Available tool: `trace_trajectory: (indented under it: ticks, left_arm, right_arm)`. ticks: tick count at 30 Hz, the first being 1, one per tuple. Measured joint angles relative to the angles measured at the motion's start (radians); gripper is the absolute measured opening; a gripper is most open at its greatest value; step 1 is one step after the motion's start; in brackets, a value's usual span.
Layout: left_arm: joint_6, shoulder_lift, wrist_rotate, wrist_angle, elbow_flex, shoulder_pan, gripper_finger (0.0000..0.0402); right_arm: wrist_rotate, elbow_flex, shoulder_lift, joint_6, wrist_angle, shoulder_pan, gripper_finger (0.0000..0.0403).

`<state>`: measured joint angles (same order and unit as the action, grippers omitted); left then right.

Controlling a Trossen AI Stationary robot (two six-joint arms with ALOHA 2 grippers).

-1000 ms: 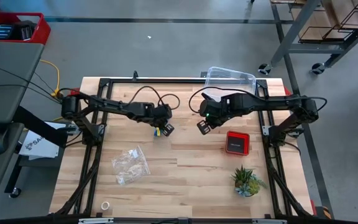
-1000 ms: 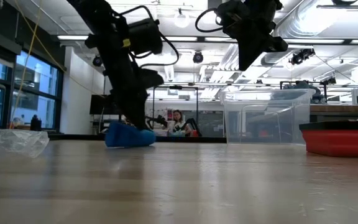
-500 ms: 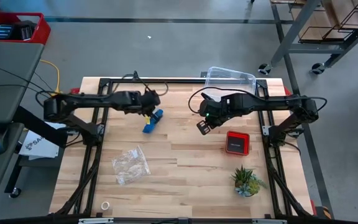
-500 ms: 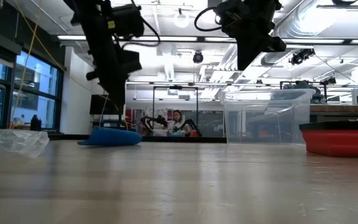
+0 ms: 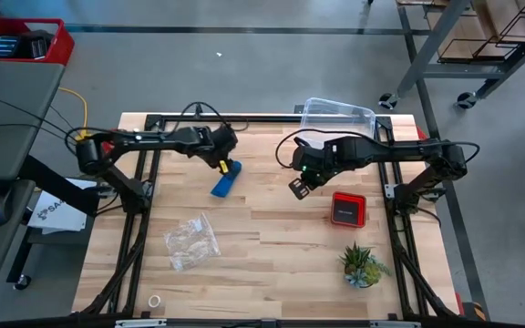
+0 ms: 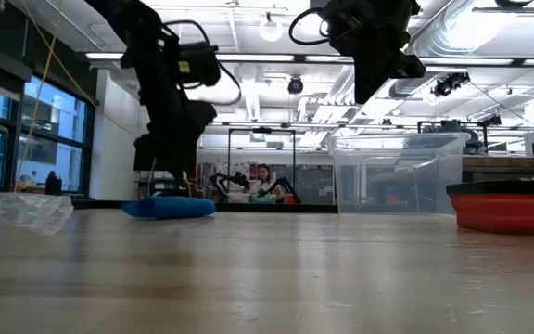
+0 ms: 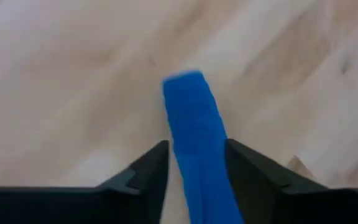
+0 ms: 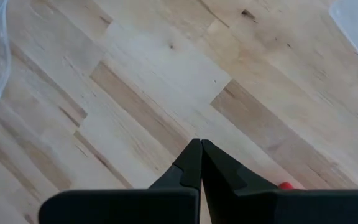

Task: Roll bandage
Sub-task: Put the rolled blue bandage into the transparent zip bag

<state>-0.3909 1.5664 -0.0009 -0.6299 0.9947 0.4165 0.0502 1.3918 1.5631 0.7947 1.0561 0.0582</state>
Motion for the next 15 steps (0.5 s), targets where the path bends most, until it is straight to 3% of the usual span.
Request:
trace_trajectory:
  ticks: [4,7,15]
  left_arm:
    - [-0.001,0.033,0.086,-0.032,0.0,-0.034,0.0221]
    - [-0.006,0.028,0.094,-0.074,0.0,-0.069,0.0256]
    - [-0.055,0.003,-0.042,-0.091,-0.001,-0.127,0.0284]
  right_arm:
    - [0.0,0.0,0.0,-0.001,0.003,0.0,0.0]
    - [0.002,0.0,0.0,-0.009,0.016,0.0,0.0]
    - [0.032,0.0,0.0,-0.018,0.02,0.001,0.0]
